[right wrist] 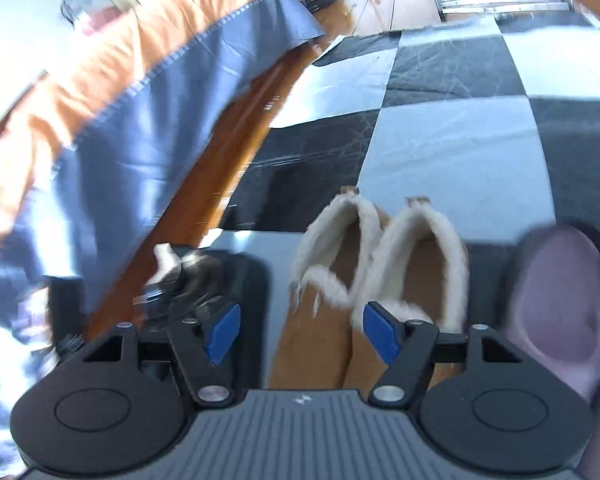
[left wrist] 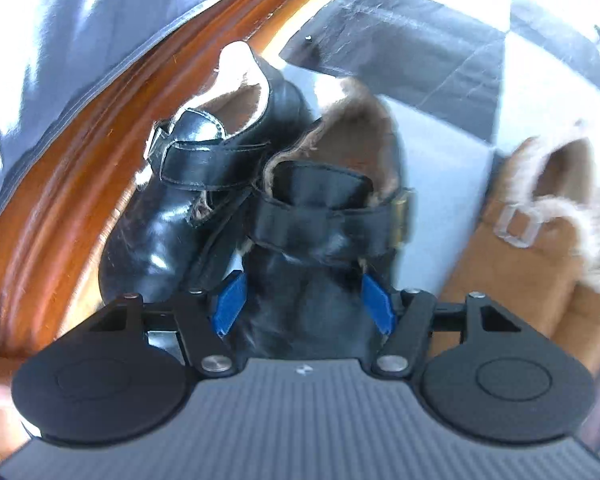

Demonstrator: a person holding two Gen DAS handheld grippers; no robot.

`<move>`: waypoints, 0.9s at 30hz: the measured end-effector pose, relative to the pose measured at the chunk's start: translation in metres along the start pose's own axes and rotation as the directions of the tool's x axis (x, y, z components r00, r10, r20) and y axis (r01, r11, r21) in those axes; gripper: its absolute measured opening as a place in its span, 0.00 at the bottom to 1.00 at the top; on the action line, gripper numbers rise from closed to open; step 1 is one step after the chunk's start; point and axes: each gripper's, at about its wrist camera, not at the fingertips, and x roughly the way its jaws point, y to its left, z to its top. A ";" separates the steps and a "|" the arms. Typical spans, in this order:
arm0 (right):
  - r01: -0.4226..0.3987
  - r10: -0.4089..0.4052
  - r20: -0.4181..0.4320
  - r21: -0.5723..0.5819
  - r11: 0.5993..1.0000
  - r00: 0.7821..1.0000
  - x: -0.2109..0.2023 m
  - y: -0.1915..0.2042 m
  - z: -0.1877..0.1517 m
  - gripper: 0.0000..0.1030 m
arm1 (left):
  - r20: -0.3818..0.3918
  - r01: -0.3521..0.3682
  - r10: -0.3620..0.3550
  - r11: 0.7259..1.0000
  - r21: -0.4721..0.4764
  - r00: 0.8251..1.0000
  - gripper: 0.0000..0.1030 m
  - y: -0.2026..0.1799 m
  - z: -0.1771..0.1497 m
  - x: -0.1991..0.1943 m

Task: Organize scattered shoes

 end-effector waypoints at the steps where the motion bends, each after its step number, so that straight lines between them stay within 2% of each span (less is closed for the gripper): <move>1: 0.050 -0.051 0.018 0.023 0.998 0.999 -0.028 -0.015 -0.001 0.78 | -0.004 0.022 -0.022 1.000 -0.009 1.000 0.67 0.001 -0.001 -0.006; 3: 0.195 -0.200 0.044 0.095 0.976 0.979 -0.080 -0.053 -0.005 0.81 | -0.009 0.054 -0.054 0.999 -0.002 0.999 0.70 -0.005 -0.005 -0.020; 5: 0.375 -0.393 0.039 0.228 0.899 0.918 -0.147 -0.114 -0.018 0.81 | -0.017 0.084 -0.083 0.996 0.038 0.996 0.71 -0.022 -0.008 -0.027; 6: 0.419 -0.444 0.030 0.276 0.865 0.895 -0.168 -0.134 -0.026 0.82 | -0.037 0.109 -0.107 0.992 0.066 0.994 0.71 -0.038 -0.008 -0.025; 10: 0.535 -0.599 -0.020 0.478 0.697 0.800 -0.247 -0.220 -0.074 0.82 | -0.074 0.189 -0.180 0.971 0.149 0.981 0.72 -0.081 -0.020 -0.037; 12: 0.550 -0.632 -0.031 0.525 0.649 0.775 -0.266 -0.252 -0.098 0.82 | -0.092 0.208 -0.193 0.959 0.194 0.977 0.73 -0.107 -0.028 -0.043; 13: 0.560 -0.648 -0.024 0.528 0.638 0.761 -0.271 -0.266 -0.110 0.82 | -0.100 0.212 -0.195 0.953 0.214 0.976 0.74 -0.117 -0.033 -0.048; 15: 0.583 -0.668 0.026 0.463 0.667 0.743 -0.262 -0.281 -0.125 0.82 | -0.113 0.222 -0.198 0.936 0.274 0.974 0.74 -0.141 -0.040 -0.049; 16: 0.585 -0.664 0.067 0.413 0.698 0.745 -0.252 -0.290 -0.134 0.84 | -0.116 0.223 -0.197 0.932 0.285 0.973 0.74 -0.146 -0.042 -0.049; 17: 0.565 -0.638 0.098 0.374 0.735 0.764 -0.240 -0.302 -0.143 0.90 | -0.119 0.223 -0.196 0.929 0.296 0.973 0.74 -0.152 -0.044 -0.049; 18: 0.551 -0.620 0.113 0.356 0.754 0.776 -0.232 -0.309 -0.149 1.00 | -0.124 0.223 -0.194 0.926 0.303 0.973 0.75 -0.158 -0.046 -0.050; 19: 0.551 -0.622 0.165 0.332 0.766 0.765 -0.224 -0.310 -0.155 1.00 | -0.127 0.223 -0.192 0.926 0.306 0.973 0.75 -0.159 -0.047 -0.051; 21: 0.558 -0.626 0.216 0.303 0.773 0.750 -0.214 -0.310 -0.158 1.00 | -0.123 0.208 -0.178 0.926 0.314 0.976 0.77 -0.162 -0.049 -0.053; 24: 0.529 -0.596 0.209 0.302 0.793 0.775 -0.202 -0.311 -0.141 1.00 | -0.124 0.175 -0.143 0.933 0.314 0.982 0.77 -0.161 -0.052 -0.051; 27: 0.528 -0.596 0.192 0.309 0.791 0.780 -0.190 -0.307 -0.124 1.00 | -0.123 0.151 -0.118 0.938 0.312 0.985 0.77 -0.161 -0.052 -0.051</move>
